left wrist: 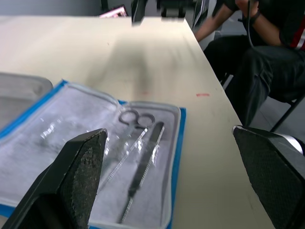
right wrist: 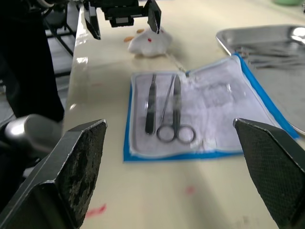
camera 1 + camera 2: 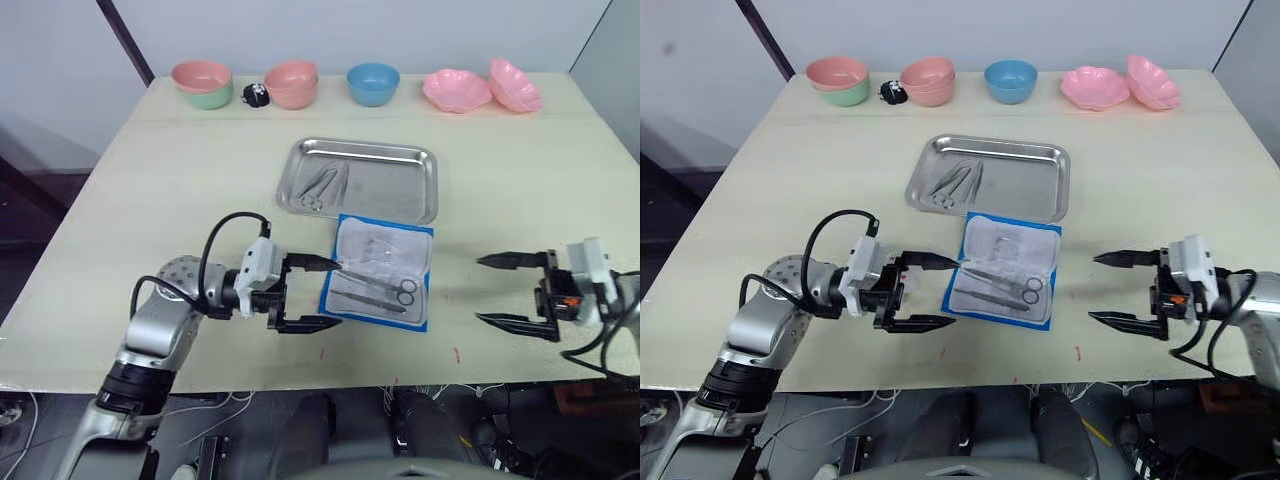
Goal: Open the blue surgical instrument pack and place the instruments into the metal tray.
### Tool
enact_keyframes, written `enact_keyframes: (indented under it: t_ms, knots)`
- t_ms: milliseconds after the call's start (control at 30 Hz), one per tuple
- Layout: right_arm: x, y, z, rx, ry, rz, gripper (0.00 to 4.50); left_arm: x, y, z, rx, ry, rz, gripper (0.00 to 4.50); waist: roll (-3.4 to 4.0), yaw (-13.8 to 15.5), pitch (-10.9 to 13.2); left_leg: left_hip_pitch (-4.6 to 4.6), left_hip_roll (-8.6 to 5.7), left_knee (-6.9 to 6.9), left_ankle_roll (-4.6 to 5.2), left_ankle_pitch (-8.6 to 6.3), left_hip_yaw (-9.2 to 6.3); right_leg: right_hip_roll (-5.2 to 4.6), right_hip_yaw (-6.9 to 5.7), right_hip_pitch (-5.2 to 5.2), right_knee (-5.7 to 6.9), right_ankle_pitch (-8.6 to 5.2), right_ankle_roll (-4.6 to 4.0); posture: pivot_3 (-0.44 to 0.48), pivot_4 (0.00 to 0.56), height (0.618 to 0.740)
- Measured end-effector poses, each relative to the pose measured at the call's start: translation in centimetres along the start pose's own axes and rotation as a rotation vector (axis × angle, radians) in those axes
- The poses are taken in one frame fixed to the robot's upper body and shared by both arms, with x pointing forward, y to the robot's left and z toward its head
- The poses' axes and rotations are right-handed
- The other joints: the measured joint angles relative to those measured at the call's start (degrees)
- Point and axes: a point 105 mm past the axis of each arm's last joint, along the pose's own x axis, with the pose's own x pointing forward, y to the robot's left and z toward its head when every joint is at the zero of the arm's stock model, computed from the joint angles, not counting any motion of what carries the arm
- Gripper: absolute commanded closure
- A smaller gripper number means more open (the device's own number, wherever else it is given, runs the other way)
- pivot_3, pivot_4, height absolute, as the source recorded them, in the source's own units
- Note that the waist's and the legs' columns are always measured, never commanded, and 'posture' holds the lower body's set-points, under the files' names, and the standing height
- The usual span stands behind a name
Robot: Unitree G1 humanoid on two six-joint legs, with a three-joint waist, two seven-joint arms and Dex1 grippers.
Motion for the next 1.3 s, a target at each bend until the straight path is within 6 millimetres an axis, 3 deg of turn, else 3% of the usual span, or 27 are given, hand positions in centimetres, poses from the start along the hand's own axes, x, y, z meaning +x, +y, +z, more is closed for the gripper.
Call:
enact_keyframes:
  t_ms: [167,467,767,1300]
  knots:
    - [-0.6,0.5,0.8,0.005,-0.005,0.003,0.00,-0.4,1.2,0.2,0.055,0.029,-0.011,0.02,0.00,0.4,0.0,-0.01,0.01,0.08,0.00,0.00,0.14,0.04,-0.06,0.02,0.04,-0.07,0.12,0.000,0.150,0.740]
    - [0.0,0.8,2.0,-0.019,-0.020,0.012,0.00,1.4,2.8,-2.0,0.050,0.044,-0.083,0.02,-0.01,0.4,0.0,-0.20,-0.02,0.32,0.00,0.00,0.03,0.05,-0.16,0.01,0.07,0.02,0.01,0.000,0.150,0.740]
    - [0.9,1.1,2.8,-0.041,-0.017,0.018,0.00,1.7,4.2,-4.8,0.057,0.084,-0.094,0.02,-0.01,0.5,0.0,-0.44,-0.25,0.75,0.01,0.00,-0.25,0.04,-0.41,0.00,0.21,0.06,0.09,0.000,0.150,0.740]
    - [1.6,1.4,3.1,-0.042,-0.022,0.018,0.00,2.8,6.3,-4.9,0.032,0.035,-0.083,0.02,0.03,0.5,0.0,-0.44,-0.37,0.88,0.02,0.01,-0.29,-0.01,-0.40,0.04,0.28,0.14,0.20,0.000,0.150,0.740]
